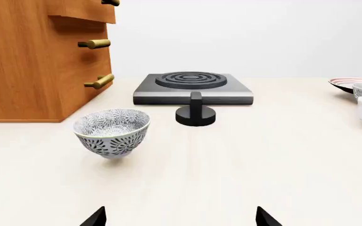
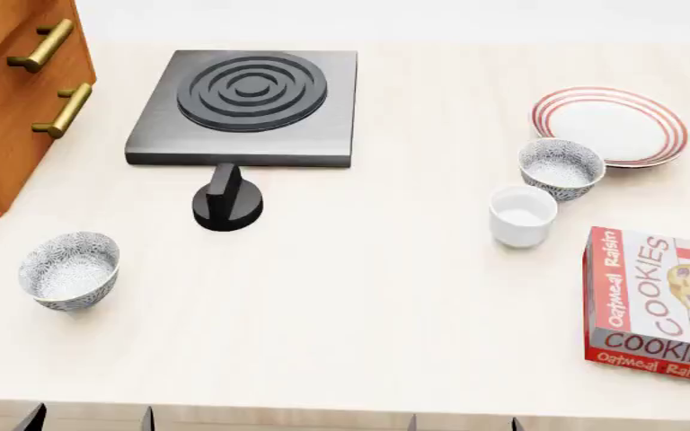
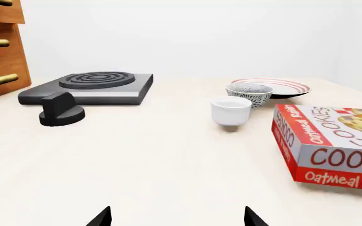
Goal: Pick the akita bowl between the plate and the ramekin and place it on the plate.
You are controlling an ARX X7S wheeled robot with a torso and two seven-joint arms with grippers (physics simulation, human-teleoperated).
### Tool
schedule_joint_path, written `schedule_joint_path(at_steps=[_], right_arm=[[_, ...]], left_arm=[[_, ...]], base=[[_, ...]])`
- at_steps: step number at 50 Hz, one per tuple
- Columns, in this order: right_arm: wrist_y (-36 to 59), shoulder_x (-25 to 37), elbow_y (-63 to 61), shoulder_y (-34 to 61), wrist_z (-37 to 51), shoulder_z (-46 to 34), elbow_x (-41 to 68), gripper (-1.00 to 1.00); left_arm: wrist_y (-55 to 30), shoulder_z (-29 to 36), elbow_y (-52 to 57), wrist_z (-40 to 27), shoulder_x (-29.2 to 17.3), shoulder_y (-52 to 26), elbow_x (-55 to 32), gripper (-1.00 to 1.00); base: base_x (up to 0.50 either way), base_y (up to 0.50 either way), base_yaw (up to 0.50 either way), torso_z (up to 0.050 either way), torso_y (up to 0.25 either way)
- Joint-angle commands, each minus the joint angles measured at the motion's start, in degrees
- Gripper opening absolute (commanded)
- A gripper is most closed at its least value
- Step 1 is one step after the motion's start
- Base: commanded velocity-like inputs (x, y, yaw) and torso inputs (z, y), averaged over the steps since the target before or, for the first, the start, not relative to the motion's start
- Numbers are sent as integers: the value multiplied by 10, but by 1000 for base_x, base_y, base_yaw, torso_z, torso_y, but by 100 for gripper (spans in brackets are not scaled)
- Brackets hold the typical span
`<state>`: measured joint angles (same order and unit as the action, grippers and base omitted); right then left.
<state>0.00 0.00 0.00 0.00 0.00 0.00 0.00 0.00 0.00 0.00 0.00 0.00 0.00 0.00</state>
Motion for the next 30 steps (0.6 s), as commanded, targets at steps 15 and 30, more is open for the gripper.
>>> schedule_joint_path(at_steps=[15, 30], right_arm=[[15, 30, 0, 2, 37, -37, 27, 100], [7, 43, -1, 0, 52, -52, 35, 100]], left_arm=[[2, 39, 1, -42, -31, -1, -16, 100], [-97, 29, 70, -33, -47, -10, -102, 100]], base=[[0, 0, 0, 0, 0], [0, 0, 0, 0, 0]])
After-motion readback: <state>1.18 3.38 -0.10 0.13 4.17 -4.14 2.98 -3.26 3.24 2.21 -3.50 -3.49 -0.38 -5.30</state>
